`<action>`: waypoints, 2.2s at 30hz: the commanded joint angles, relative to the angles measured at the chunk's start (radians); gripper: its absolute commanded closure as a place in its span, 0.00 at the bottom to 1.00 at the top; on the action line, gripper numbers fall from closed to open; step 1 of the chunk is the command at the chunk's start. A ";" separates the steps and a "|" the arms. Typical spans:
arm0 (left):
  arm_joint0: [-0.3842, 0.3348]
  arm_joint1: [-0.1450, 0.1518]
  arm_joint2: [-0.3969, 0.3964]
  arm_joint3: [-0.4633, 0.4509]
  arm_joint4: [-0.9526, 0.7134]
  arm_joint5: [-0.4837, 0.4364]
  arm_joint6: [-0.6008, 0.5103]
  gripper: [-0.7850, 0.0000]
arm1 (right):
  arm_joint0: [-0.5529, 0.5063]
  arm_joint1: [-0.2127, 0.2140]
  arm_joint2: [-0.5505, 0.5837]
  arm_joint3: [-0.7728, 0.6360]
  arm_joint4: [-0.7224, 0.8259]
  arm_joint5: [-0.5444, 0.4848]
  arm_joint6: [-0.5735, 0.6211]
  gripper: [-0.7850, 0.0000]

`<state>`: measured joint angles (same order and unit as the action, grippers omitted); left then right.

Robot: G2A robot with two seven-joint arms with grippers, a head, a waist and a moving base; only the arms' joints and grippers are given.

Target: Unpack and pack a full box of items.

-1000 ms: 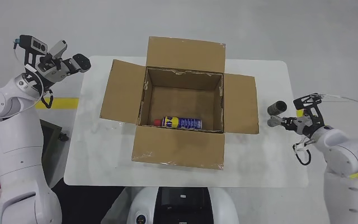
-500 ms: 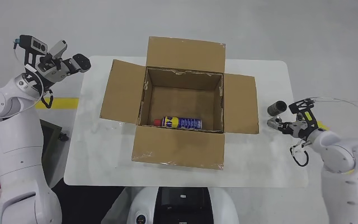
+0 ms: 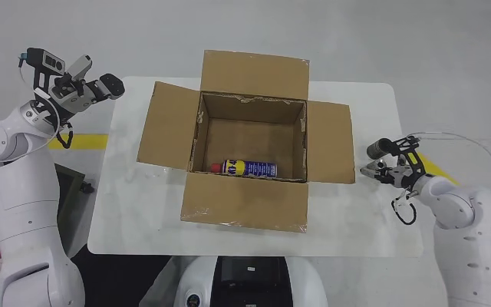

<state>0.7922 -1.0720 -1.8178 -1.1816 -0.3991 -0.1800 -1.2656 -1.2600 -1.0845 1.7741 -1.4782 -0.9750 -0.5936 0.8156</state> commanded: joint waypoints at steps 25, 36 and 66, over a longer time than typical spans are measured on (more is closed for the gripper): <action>0.000 0.000 0.000 0.000 0.000 0.000 0.000 0.00 | 0.027 0.030 -0.055 0.064 0.015 0.004 -0.022 0.84; 0.000 0.000 0.000 0.000 0.000 0.000 0.000 0.00 | -0.030 0.046 -0.026 -0.019 0.039 0.017 -0.014 1.00; 0.000 0.000 0.000 0.000 0.000 0.000 0.000 0.00 | -0.185 0.082 0.107 -0.568 0.141 0.148 0.062 1.00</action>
<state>0.7922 -1.0720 -1.8178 -1.1816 -0.3991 -0.1800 -1.2656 -1.4500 -1.0033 1.8867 -2.0350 -0.8343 -0.4487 0.8773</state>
